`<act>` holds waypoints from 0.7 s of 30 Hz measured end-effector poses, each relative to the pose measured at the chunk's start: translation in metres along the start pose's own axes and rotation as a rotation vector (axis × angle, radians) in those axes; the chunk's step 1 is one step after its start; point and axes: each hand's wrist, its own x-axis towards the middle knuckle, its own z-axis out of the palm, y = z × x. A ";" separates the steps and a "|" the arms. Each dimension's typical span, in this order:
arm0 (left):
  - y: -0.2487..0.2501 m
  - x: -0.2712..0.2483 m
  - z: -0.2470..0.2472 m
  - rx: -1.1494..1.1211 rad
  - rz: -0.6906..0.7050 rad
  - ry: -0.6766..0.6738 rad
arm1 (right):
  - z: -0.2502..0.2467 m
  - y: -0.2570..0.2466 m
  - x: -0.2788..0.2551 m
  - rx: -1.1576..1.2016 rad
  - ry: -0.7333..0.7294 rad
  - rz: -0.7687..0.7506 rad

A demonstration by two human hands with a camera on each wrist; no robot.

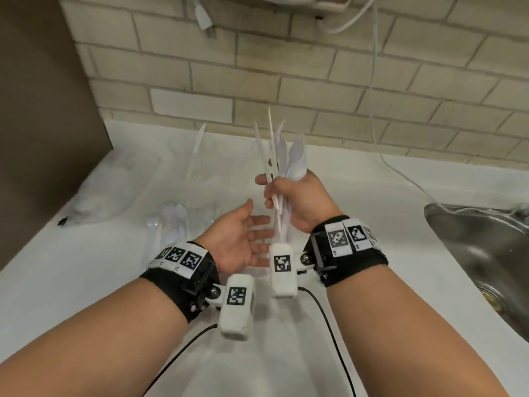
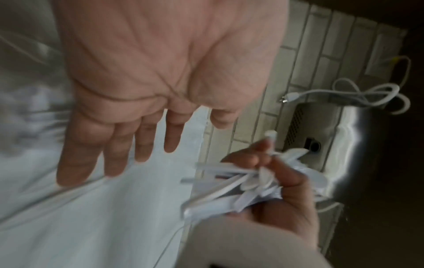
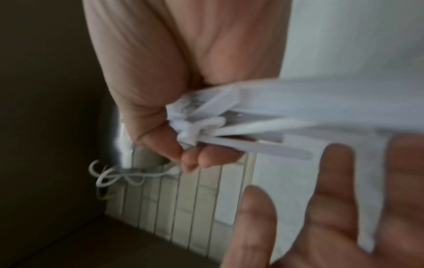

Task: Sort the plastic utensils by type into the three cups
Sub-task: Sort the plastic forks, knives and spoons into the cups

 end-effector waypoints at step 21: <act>0.042 -0.052 -0.028 -0.296 0.205 0.120 | 0.083 0.044 0.013 0.059 -0.100 -0.134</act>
